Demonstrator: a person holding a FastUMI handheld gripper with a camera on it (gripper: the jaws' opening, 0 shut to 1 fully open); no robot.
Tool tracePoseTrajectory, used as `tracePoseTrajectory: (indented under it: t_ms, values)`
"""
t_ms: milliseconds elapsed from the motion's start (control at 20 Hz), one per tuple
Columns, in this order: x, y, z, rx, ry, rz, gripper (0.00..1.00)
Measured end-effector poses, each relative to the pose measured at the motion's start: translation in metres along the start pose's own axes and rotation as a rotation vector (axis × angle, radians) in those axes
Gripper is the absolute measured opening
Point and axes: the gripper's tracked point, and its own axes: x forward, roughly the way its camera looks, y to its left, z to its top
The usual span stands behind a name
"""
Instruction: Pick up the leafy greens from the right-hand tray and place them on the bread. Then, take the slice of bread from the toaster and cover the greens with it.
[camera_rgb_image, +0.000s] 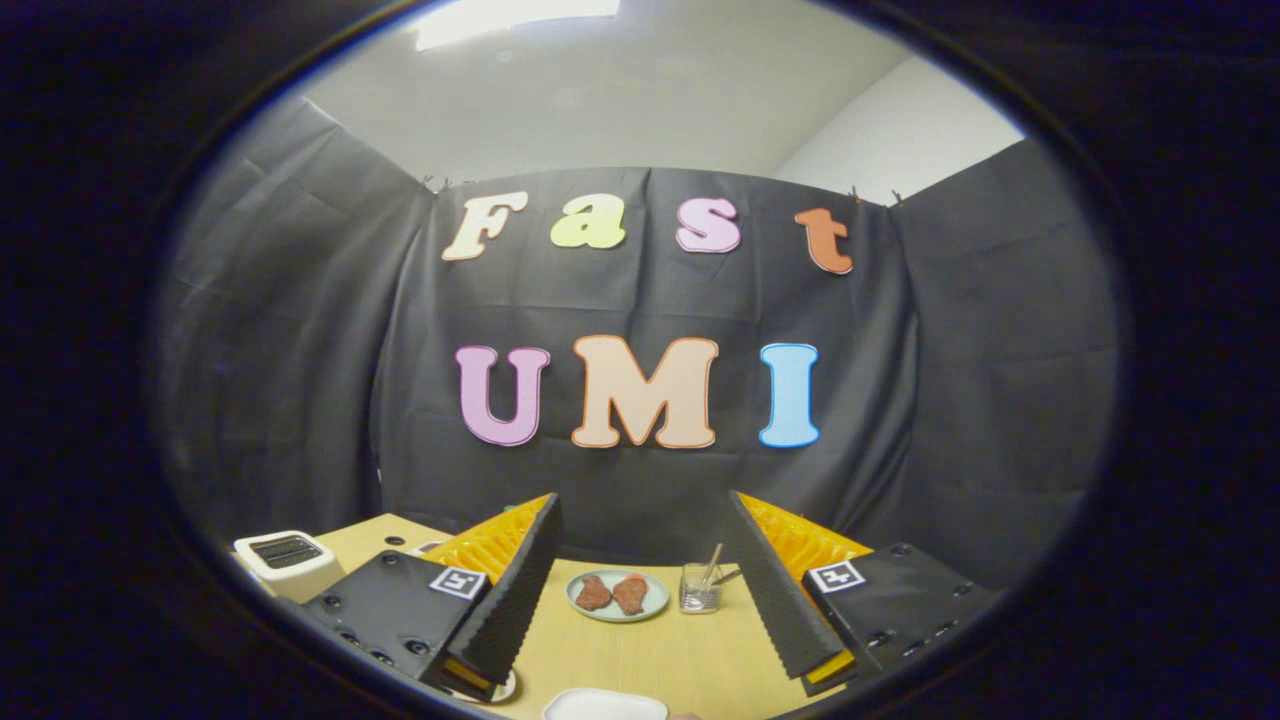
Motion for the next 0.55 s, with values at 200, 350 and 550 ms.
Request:
tracePoseTrajectory:
  t_ms: [200,350,550]
  values:
    - [0.0028,-0.0002,0.0024,-0.005,-0.004,-0.016,1.0]
    - [0.0041,-0.0002,0.0051,-0.011,-0.008,-0.026,1.0]
    - [0.002,-0.0012,0.0052,-0.019,-0.006,-0.037,1.0]
